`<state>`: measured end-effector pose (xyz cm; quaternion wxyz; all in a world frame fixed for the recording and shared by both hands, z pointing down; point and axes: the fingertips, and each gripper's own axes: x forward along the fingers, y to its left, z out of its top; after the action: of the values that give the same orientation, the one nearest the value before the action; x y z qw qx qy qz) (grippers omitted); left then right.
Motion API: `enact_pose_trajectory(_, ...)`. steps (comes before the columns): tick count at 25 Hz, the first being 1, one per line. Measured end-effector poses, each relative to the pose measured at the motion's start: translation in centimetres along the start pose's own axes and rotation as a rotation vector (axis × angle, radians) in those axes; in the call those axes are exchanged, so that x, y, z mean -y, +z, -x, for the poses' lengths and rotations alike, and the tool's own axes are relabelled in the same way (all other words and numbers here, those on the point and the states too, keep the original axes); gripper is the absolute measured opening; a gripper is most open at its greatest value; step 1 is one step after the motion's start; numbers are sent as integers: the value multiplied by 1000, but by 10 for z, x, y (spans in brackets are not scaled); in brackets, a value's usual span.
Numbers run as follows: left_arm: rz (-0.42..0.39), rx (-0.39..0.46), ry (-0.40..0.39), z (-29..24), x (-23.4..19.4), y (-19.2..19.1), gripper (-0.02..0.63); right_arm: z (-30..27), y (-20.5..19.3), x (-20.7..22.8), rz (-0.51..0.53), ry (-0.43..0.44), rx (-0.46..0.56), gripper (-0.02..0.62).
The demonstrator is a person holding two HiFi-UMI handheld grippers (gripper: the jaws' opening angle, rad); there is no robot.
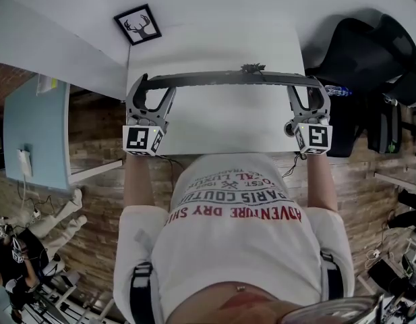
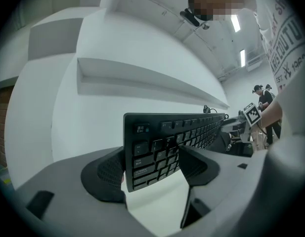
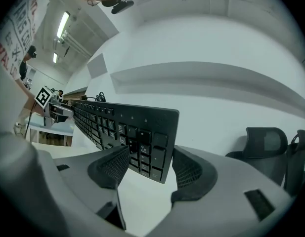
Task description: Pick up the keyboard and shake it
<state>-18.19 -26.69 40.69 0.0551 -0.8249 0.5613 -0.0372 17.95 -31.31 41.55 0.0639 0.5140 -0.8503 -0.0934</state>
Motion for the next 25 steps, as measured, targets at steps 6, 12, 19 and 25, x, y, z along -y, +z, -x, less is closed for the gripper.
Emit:
enact_pose_trajectory(6,35,-26,-20,-8,4,6,344,-7,-33,4,-169,88,-154,290)
enact_pose_trajectory(12,-8,-62,-30,-13,12,11,333,-6,-68,1,-284,112,-259,290)
enact_pose_trajectory(19,-190,-11,-65,-11,31,26,330,-6,-77,9,-276,54,-240,290)
enact_pose_trajectory(25,-387,-17,-65,-1,56,30,328,-1,-63,30,-224,-55,-147,290)
